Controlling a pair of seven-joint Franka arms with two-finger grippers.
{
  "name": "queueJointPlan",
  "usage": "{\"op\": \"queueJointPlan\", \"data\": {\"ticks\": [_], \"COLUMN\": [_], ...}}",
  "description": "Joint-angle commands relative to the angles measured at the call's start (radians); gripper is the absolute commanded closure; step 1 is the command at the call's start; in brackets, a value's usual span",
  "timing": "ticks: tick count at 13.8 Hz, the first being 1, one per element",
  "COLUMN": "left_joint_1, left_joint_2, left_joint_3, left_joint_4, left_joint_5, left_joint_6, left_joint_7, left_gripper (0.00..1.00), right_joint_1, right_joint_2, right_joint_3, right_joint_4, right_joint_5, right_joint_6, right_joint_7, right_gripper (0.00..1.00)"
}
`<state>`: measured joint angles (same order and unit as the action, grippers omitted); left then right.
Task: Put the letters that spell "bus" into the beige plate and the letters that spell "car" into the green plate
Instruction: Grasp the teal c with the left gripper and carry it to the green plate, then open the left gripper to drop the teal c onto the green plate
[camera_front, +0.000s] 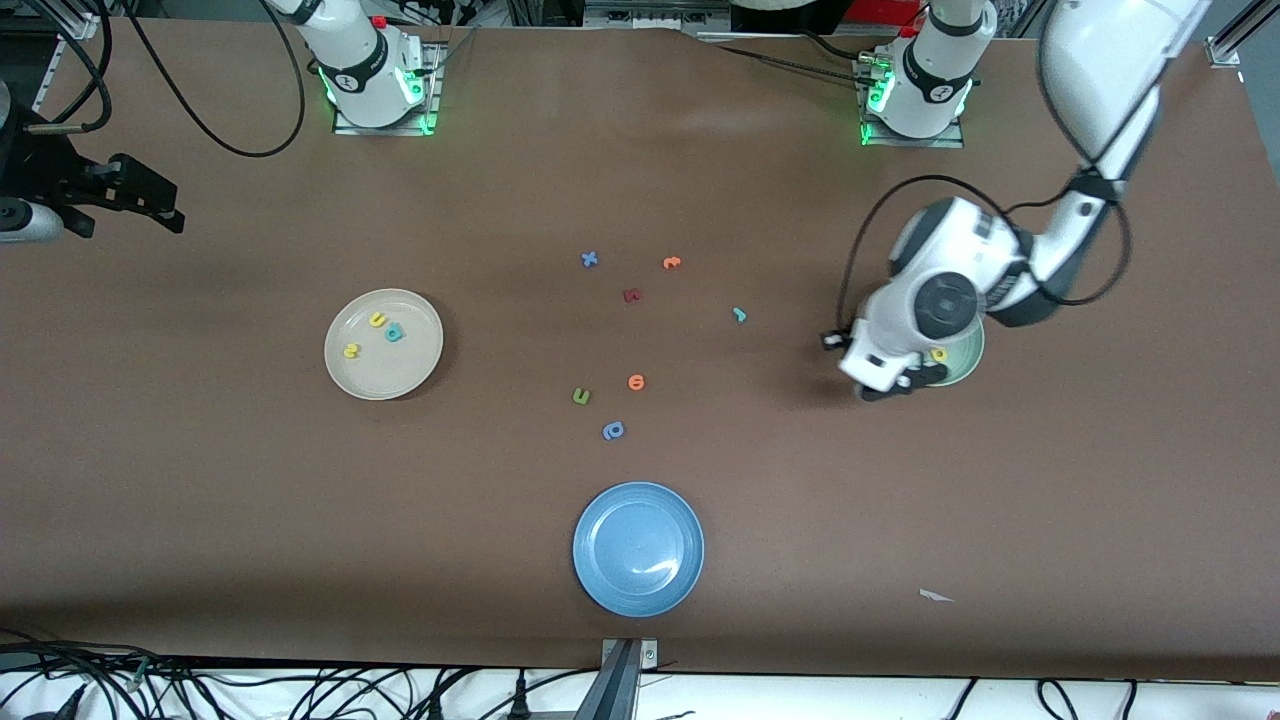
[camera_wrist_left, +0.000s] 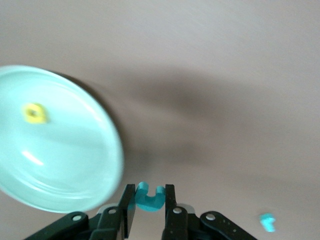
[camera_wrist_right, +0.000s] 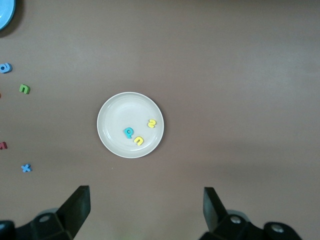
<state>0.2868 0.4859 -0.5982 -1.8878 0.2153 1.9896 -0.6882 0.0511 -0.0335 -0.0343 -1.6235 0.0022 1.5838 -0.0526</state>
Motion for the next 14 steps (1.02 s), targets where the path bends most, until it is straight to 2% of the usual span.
{"op": "queueJointPlan", "data": {"ticks": [1,3,7,10,12,14], "left_joint_1": [0.089,0.121,0.166,0.186,0.187,0.189], "left_joint_2": [-0.004,0.006,0.085,0.105,0.108,0.114], "left_joint_3": [-0.003,0.011,0.011,0.011,0.012,0.012], "left_joint_4": [0.003,-0.002,-0.005,-0.008,-0.007,-0.007], "left_joint_5": [0.01,0.042,0.159,0.176,0.176,0.176], "left_joint_6": [-0.046,-0.046,-0.026,-0.009,-0.008,-0.008], "left_joint_7": [0.145,0.214,0.228,0.23,0.23,0.23], "left_gripper": [0.98,0.98,0.96,0.92,0.85,0.73], "right_joint_1": [0.009,0.01,0.007,0.009,0.007,0.009], "right_joint_2": [0.001,0.003,0.023,0.021,0.023,0.023], "right_joint_3": [-0.018,-0.027,-0.029,-0.024,-0.027,-0.027], "right_joint_4": [0.005,0.005,0.013,0.014,0.013,0.013], "right_joint_5": [-0.008,-0.004,-0.002,-0.002,-0.002,-0.004], "right_joint_6": [0.033,0.042,0.033,0.007,0.005,0.007], "right_joint_7": [-0.007,-0.007,-0.019,-0.003,-0.001,-0.001], "right_gripper": [0.0,0.0,0.0,0.0,0.0,0.0]}}
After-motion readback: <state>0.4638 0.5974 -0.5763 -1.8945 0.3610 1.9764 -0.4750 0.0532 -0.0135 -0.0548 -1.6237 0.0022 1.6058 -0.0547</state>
